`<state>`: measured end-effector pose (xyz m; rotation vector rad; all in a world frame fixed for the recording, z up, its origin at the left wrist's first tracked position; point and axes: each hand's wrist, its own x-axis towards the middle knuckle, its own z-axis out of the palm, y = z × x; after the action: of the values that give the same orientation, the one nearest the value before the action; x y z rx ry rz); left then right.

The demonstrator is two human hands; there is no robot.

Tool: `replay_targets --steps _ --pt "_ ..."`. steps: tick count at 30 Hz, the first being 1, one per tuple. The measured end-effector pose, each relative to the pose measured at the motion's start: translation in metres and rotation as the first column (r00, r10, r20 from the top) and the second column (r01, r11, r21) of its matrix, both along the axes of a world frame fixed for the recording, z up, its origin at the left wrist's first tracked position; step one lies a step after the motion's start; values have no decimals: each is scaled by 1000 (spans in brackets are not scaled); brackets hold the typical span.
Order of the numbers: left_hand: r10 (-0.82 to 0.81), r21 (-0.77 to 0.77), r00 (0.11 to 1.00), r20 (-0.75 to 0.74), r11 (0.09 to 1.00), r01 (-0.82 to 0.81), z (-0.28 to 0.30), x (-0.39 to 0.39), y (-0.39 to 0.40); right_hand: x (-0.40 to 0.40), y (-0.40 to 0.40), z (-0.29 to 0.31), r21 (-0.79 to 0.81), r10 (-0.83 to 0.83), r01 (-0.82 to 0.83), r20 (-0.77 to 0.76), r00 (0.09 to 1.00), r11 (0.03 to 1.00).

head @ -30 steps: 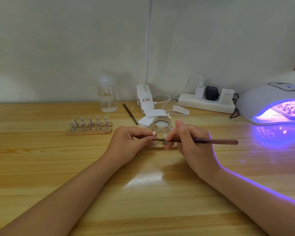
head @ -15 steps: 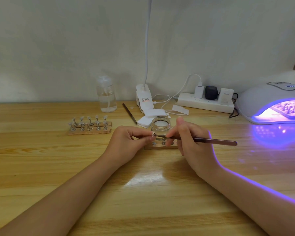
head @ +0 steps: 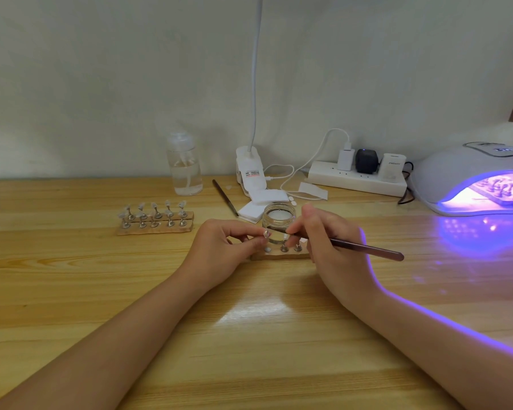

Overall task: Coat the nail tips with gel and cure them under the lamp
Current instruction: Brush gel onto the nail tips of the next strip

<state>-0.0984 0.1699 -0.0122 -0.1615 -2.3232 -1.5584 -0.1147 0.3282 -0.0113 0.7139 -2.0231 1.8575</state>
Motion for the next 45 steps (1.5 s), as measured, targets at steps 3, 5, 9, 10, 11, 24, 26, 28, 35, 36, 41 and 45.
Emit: replay_targets --steps 3,5,9,10,11,24,26,28,35,36,41,45 --pt "22 -14 1000 5 1000 -22 0 0 0 1 0 0 39 8 -8 -15 1000 999" --pt "29 -25 1000 2 999 -29 1 0 0 2 0 0 34 23 -23 -23 999 999" --pt "30 -13 1000 5 999 -30 2 1 0 3 1 -1 -65 53 -53 -2 999 996" --pt "29 -7 1000 10 1000 -28 2 1 0 3 1 -1 -87 46 -46 -2 999 995" --pt "27 -6 1000 14 1000 -27 2 1 0 2 2 -2 -95 34 -35 -7 999 995" --pt "30 -54 999 22 998 -29 1 1 0 -2 1 -4 2 -14 14 8 1000 1000" --pt "36 -53 999 26 998 -35 2 1 0 -3 2 -5 -24 -31 32 28 999 999" --pt "37 -49 999 29 998 -35 2 1 0 -4 2 -5 -45 -38 39 16 999 998" --pt "23 -66 999 27 998 -21 2 1 0 -4 0 -4 68 -15 19 -63 998 998" --pt "21 -62 999 25 998 -20 2 1 0 -4 0 -4 69 -16 21 -68 998 997" --pt "30 -66 999 25 997 -28 3 2 0 -6 1 -8 7 -46 46 -12 999 999" --pt "38 -64 999 30 997 -36 3 2 0 -6 1 -7 -28 -51 51 -4 999 998"
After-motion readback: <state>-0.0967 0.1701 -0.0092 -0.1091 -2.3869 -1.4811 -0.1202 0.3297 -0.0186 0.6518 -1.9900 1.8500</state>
